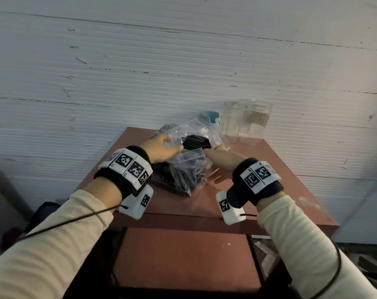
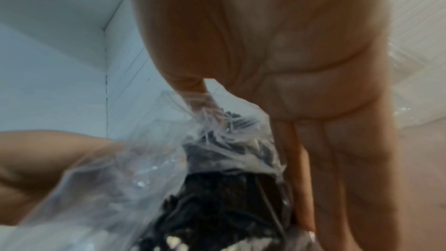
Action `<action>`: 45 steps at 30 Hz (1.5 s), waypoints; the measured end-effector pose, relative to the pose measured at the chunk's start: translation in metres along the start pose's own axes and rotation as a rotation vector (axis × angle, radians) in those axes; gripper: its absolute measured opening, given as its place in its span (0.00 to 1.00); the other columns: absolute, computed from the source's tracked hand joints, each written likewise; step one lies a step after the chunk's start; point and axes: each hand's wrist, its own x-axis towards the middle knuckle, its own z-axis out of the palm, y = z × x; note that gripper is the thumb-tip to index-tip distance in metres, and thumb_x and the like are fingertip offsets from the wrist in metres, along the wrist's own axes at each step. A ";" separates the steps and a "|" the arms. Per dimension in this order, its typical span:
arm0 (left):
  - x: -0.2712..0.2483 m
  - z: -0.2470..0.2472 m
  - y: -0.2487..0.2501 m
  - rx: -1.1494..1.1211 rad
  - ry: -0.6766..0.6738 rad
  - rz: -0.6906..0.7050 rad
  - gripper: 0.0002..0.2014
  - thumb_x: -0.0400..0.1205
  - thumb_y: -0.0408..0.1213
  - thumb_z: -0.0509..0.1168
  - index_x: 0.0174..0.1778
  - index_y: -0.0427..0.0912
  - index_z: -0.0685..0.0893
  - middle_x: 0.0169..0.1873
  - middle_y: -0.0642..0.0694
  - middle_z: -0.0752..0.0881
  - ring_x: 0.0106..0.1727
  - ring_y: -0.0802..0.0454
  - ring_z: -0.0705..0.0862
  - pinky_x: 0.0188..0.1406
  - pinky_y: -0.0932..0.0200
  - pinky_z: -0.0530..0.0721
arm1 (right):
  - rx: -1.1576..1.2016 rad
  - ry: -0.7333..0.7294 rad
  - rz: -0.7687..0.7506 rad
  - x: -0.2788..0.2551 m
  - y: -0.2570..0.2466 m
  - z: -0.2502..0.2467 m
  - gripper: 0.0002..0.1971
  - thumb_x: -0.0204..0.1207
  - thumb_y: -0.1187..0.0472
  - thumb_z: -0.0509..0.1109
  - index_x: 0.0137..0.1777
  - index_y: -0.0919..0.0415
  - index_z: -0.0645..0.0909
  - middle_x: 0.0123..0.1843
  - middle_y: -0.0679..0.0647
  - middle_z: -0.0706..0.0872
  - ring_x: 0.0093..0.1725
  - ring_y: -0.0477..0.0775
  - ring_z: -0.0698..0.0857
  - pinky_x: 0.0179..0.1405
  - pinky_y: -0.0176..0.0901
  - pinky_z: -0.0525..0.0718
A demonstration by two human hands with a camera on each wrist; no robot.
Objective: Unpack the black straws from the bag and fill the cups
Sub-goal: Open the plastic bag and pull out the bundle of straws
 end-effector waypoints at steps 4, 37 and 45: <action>0.000 0.001 0.005 -0.105 0.042 -0.025 0.33 0.81 0.48 0.69 0.80 0.46 0.65 0.78 0.40 0.69 0.76 0.43 0.71 0.72 0.54 0.69 | 0.159 0.096 -0.134 -0.003 0.006 -0.002 0.24 0.80 0.57 0.62 0.73 0.51 0.57 0.62 0.64 0.75 0.51 0.68 0.84 0.52 0.60 0.83; 0.007 -0.011 0.019 -1.113 0.022 -0.040 0.45 0.75 0.26 0.73 0.82 0.45 0.54 0.69 0.38 0.76 0.67 0.37 0.80 0.61 0.37 0.83 | 0.330 0.237 -0.639 0.001 -0.029 -0.018 0.23 0.77 0.79 0.60 0.66 0.56 0.68 0.32 0.54 0.75 0.30 0.53 0.78 0.50 0.56 0.85; 0.006 -0.014 0.009 -0.987 0.072 -0.006 0.41 0.73 0.20 0.73 0.76 0.44 0.58 0.65 0.35 0.76 0.55 0.43 0.81 0.40 0.53 0.87 | -0.013 0.423 -0.733 -0.005 -0.032 -0.029 0.15 0.77 0.64 0.72 0.61 0.53 0.76 0.54 0.42 0.78 0.49 0.41 0.77 0.52 0.43 0.81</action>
